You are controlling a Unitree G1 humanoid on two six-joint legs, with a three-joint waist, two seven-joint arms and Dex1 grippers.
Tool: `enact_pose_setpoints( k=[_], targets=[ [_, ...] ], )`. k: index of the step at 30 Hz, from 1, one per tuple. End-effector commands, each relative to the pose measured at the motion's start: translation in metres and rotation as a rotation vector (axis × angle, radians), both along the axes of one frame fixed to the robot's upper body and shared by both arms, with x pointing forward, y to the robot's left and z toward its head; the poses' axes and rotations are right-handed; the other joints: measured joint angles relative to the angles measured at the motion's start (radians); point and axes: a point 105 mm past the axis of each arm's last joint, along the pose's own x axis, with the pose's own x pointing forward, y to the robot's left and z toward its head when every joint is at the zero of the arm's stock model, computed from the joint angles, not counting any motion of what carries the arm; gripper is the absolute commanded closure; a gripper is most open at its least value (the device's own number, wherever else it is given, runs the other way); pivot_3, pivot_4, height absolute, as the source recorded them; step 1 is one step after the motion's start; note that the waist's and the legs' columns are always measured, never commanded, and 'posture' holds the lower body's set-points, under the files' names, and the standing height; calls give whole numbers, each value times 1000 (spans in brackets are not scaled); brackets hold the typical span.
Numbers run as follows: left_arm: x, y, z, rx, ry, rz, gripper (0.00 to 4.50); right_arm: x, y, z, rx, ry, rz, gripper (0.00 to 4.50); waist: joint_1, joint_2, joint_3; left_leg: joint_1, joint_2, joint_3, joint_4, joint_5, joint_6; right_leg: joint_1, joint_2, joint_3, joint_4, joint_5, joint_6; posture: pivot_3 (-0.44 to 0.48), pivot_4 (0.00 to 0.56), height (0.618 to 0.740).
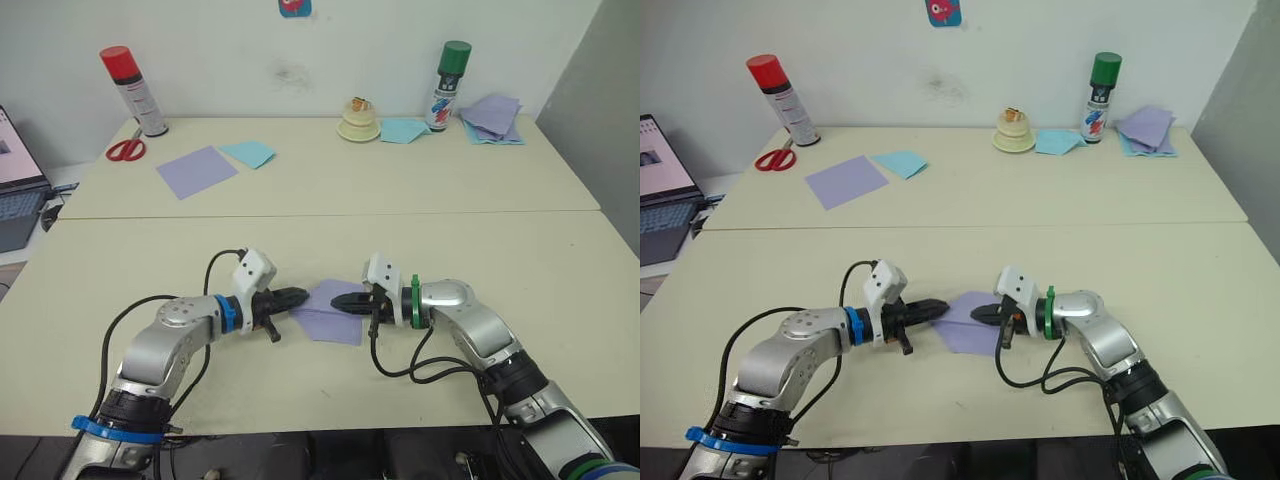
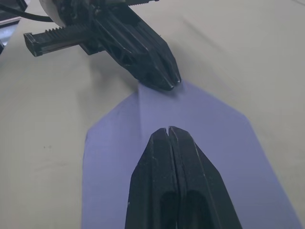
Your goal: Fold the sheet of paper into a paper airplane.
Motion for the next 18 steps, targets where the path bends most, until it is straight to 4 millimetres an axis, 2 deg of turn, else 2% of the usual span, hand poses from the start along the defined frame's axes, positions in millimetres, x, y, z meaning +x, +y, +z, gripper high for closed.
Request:
enact_pose_setpoints(
  k=[1,6,14,17,18],
  targets=[
    [-6,-4,5,7,-29,-30,4223,-6,1,0,-30,-37,36,4500,0,0,0,0,0,0,0,0,0,0,0,0,0,0,0,0,150,740],
    [-14,-3,-8,26,0,-35,4223,-11,-2,-2,-42,-32,59,4500,1,0,0,0,0,0,0,0,0,0,0,0,0,0,0,0,150,740],
    [-24,0,-13,30,4,-26,4223,-20,-11,-8,-82,-25,87,4500,0,0,0,3,0,0,0,0,0,4,0,0,-1,0,0,0,150,740],
    [-24,7,-21,65,8,-8,4259,-17,-13,-6,-65,-14,68,3930,1,0,0,5,0,0,0,0,0,6,0,0,-1,0,0,0,150,740],
    [-23,10,-23,72,6,2,4259,-17,-15,-3,-43,6,58,3601,1,0,0,5,0,0,0,0,0,6,0,0,-1,0,0,0,150,740]
  ],
)
